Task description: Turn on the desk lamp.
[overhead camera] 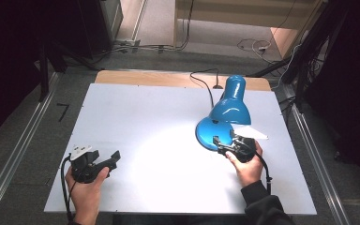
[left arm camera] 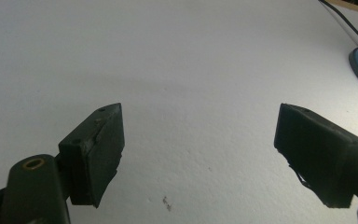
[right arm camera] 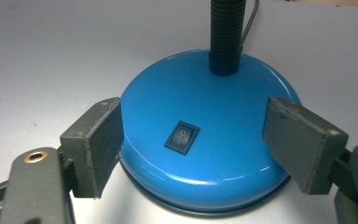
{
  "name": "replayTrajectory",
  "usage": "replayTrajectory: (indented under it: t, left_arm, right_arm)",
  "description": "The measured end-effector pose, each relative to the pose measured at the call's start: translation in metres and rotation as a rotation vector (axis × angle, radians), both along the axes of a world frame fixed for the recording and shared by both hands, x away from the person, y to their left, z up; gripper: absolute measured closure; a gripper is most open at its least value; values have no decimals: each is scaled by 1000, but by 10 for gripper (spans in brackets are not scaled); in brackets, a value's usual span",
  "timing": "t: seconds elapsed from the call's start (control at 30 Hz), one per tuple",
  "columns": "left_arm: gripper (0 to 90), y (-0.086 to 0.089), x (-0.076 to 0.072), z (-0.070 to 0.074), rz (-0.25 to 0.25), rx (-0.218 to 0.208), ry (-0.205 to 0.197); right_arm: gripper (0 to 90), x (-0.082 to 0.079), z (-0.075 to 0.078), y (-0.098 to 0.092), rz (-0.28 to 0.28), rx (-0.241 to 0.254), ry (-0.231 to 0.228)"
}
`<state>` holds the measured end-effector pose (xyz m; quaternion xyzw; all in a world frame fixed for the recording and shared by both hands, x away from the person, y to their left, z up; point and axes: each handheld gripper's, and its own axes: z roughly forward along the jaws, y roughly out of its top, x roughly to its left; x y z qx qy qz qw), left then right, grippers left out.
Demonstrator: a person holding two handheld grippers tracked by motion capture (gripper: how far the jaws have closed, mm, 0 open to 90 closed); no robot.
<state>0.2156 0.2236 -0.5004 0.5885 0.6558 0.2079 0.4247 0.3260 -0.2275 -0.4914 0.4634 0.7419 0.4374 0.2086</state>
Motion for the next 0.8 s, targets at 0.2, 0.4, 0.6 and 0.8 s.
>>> replayTrajectory:
  t: [0.2,0.4,0.6,0.8]
  left_arm:
    - [166,0,0,0,0,0,0]
    - [166,0,0,0,0,1,1]
    - [166,-1,0,0,-1,0,0]
    - [166,0,0,0,0,1,2]
  right_arm:
    - [189,-1,1,-3,9,-14,1]
    - [179,-2,0,-11,1,-21,6]
    - [178,-4,3,-18,-4,-17,0]
    - [177,-7,2,-25,-10,-18,0]
